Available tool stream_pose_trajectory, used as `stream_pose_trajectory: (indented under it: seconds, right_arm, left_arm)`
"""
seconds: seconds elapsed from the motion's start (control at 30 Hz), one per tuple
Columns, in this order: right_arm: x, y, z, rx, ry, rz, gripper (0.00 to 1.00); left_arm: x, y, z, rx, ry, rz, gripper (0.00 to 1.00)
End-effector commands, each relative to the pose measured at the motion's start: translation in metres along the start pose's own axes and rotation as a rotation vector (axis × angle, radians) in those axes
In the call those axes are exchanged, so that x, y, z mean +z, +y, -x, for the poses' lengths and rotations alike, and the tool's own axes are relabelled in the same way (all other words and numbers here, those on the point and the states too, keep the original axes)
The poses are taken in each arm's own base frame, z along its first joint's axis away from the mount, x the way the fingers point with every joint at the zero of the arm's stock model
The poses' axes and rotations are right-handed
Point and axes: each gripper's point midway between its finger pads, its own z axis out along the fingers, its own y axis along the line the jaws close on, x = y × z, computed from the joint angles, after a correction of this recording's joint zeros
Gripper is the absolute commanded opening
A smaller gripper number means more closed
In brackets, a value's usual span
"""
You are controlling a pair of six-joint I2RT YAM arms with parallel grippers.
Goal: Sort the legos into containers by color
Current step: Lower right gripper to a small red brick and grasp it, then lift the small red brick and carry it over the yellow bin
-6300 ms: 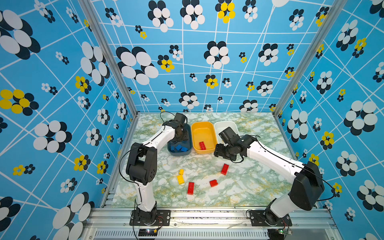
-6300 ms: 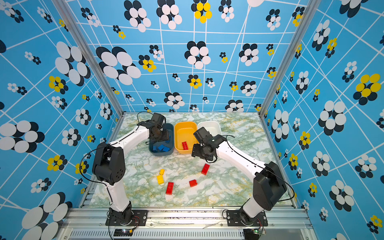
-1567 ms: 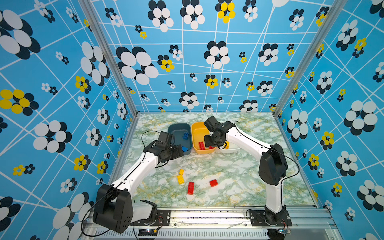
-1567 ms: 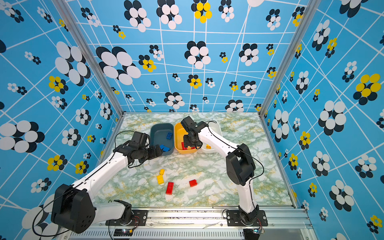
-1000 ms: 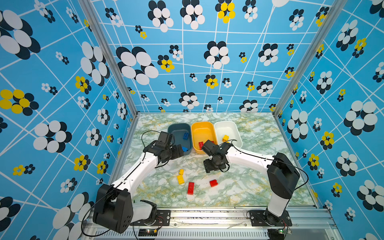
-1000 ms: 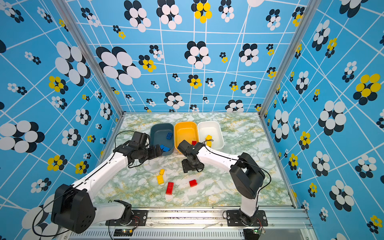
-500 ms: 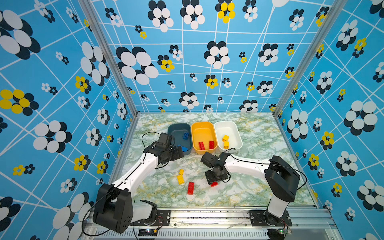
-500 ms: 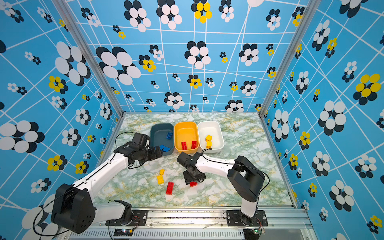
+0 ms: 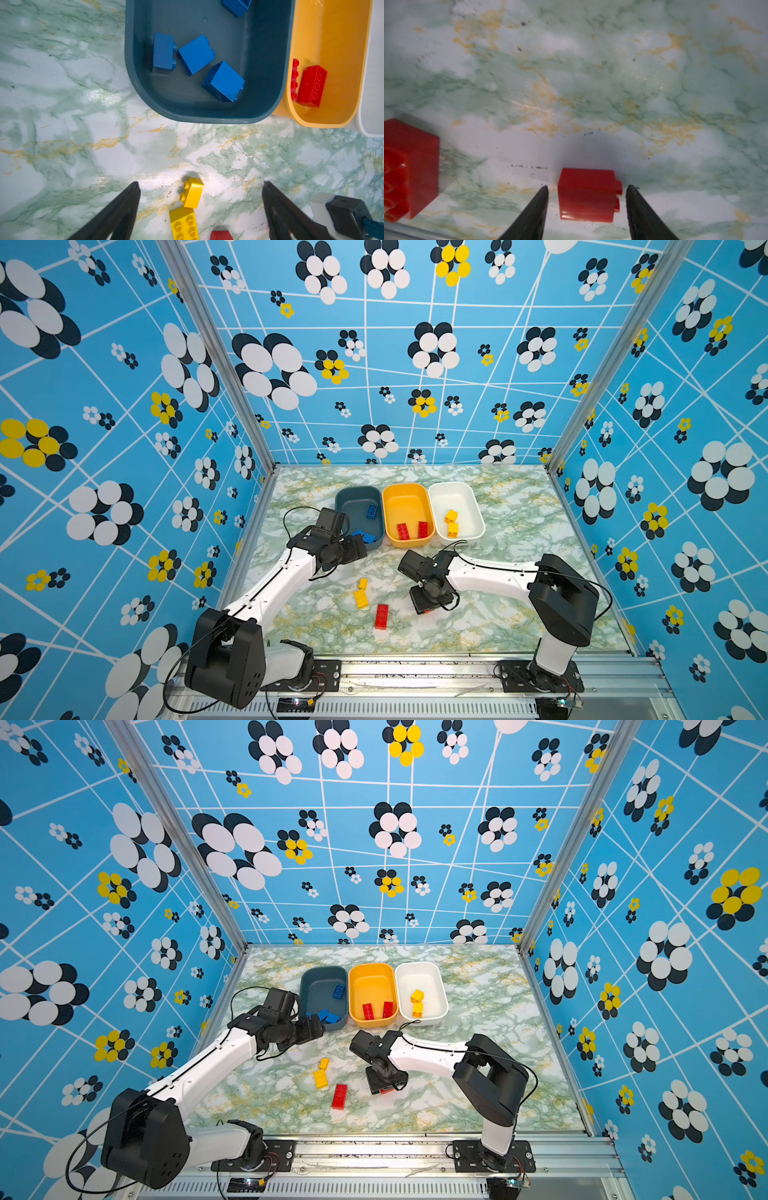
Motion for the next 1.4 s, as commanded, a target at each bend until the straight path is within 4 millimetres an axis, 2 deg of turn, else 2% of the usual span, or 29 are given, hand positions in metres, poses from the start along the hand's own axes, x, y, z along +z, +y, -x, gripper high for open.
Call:
stream_pose_trajectory:
  seconds: [0.0,0.2,0.3,0.37,0.53,0.7,0.9,1.0,1.2,1.23,1.37]
  right_arm:
    - [0.005,-0.007,-0.004,0.006,0.026,-0.049,0.57]
    - [0.007,-0.007,-0.004,0.005,0.034,-0.060,0.51]
    - [0.006,-0.008,-0.003,0.003,0.034,-0.066,0.41]
    - [0.005,-0.008,-0.001,0.006,0.028,-0.069,0.38]
    - [-0.007,-0.008,0.006,0.001,-0.002,-0.075,0.36]
    - [-0.028,-0.005,0.024,-0.003,-0.058,-0.067,0.35]
    - [-0.056,-0.011,0.063,0.036,-0.143,-0.030,0.35]
    - [-0.070,-0.018,0.090,0.060,-0.202,-0.024,0.34]
    - [-0.088,-0.034,0.147,0.106,-0.289,-0.026,0.35]
    - [-0.095,-0.035,0.163,0.119,-0.319,-0.015,0.35]
    - [-0.099,-0.046,0.204,0.145,-0.353,-0.019,0.35]
  left_arm:
    - [-0.003,0.001,-0.001,-0.010,-0.011,-0.004,0.93]
    - [-0.004,0.001,-0.001,-0.010,-0.016,-0.003,0.93]
    - [-0.005,0.001,-0.001,-0.010,-0.017,-0.004,0.93]
    - [-0.005,0.002,-0.001,-0.012,-0.018,-0.002,0.93]
    - [-0.006,0.003,-0.001,-0.010,-0.019,-0.001,0.93]
    - [-0.007,0.002,-0.001,-0.008,-0.021,-0.004,0.93]
    - [-0.009,0.003,-0.003,-0.008,-0.022,-0.005,0.93]
    - [-0.010,0.004,-0.004,-0.009,-0.024,-0.004,0.93]
    - [-0.013,0.005,-0.006,-0.018,-0.027,-0.004,0.93]
    - [-0.013,0.005,-0.006,-0.017,-0.030,-0.004,0.93]
    - [-0.014,0.005,-0.006,-0.016,-0.027,-0.004,0.93]
